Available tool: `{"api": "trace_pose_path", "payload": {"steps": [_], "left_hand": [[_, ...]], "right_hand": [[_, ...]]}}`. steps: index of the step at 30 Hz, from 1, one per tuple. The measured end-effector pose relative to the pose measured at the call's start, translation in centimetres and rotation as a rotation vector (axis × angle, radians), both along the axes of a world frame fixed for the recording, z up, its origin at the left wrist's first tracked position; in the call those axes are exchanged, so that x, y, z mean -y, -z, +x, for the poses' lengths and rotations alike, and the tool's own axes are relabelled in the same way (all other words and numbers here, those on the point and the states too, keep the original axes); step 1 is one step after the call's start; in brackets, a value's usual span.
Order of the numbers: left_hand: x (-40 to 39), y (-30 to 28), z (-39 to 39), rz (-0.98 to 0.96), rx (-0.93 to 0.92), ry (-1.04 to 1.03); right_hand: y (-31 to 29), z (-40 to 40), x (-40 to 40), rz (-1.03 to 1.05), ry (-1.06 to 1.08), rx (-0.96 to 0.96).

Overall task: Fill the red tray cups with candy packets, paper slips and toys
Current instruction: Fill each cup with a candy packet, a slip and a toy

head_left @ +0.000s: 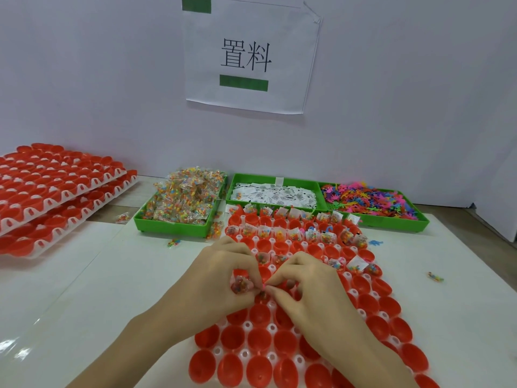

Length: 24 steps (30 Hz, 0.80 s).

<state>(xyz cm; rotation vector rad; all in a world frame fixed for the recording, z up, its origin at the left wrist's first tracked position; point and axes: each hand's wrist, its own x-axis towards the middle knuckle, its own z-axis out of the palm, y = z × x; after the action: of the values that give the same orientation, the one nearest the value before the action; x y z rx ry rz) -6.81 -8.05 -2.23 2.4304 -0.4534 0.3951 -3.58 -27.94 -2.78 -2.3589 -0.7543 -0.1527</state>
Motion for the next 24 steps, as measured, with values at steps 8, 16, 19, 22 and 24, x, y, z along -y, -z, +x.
{"api": "trace_pose_path", "payload": {"steps": [8, 16, 19, 22, 24], "left_hand": [[0.2, 0.2, -0.1, -0.086, -0.022, -0.060], [-0.3, 0.0, 0.3, 0.122, 0.127, 0.143], [-0.6, 0.0, 0.1, 0.123, 0.112, 0.141], [-1.1, -0.2, 0.7, -0.046, 0.077, 0.140], [-2.3, -0.1, 1.5, -0.240, 0.065, 0.027]], "right_hand": [[-0.1, 0.2, -0.3, 0.016, 0.007, -0.023], [0.2, 0.1, 0.6, -0.028, -0.091, 0.021], [-0.5, 0.3, 1.1, 0.058, -0.075, -0.025], [-1.1, 0.4, 1.4, 0.166, -0.037, -0.050], [-1.4, 0.6, 1.7, 0.214, -0.001, -0.044]]}}
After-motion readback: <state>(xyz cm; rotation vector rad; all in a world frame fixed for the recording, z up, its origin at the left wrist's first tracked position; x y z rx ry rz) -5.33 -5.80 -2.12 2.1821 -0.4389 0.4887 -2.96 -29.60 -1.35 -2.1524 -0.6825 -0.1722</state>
